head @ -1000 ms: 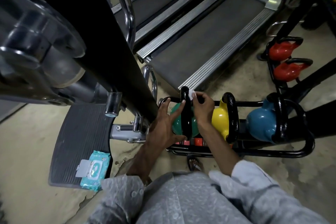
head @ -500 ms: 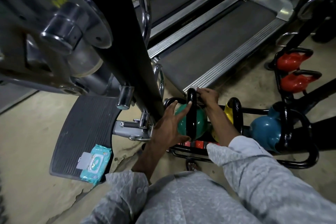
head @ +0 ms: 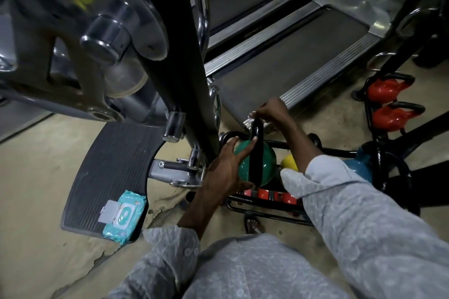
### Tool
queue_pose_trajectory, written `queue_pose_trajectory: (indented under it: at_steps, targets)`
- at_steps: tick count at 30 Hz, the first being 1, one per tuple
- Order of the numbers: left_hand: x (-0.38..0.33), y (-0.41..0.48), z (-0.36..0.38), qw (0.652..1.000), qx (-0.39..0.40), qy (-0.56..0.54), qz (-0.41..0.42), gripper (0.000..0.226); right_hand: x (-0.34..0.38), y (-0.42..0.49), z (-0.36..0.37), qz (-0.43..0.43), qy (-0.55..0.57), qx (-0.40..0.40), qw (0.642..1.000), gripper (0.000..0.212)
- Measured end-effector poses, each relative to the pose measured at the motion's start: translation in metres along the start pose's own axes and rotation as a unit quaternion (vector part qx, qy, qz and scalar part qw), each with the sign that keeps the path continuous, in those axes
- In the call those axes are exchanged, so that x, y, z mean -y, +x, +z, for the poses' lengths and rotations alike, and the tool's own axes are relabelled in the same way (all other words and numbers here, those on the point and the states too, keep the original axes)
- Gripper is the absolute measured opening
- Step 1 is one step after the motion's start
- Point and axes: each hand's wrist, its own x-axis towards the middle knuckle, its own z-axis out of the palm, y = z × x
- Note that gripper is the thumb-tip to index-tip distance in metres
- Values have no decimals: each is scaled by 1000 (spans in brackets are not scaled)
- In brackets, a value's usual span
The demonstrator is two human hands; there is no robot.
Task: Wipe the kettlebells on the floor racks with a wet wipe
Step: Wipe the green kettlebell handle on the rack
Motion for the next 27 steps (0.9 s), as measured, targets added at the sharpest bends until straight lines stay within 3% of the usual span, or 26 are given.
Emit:
queue_pose_trajectory:
  at_steps: [2,5,13,16,20,23,27]
  targets:
    - [0,0,1,1000,2,4,3,127,25,-2,-7,-50,-140,17,989,33]
    - [3,1,5,1000,-5,17,3,125,54,-7,-4,-88,-261,64,959,36]
    - [9,-2,11,999,-31,-10,12,123,74,-16,0,-136,-418,154,885,31]
    - [13,-7,12,998,-55,-40,8,120,68,-20,3,-173,-429,139,876,33]
    - [16,-7,16,997,-68,-44,-19,126,41,-50,-3,-236,-347,54,906,18]
    - [15,-5,15,996,-74,-52,-24,125,10,-88,7,-262,-260,-16,929,18]
    - [17,-5,16,992,-83,-98,12,115,-24,-134,35,-314,-238,-18,919,8]
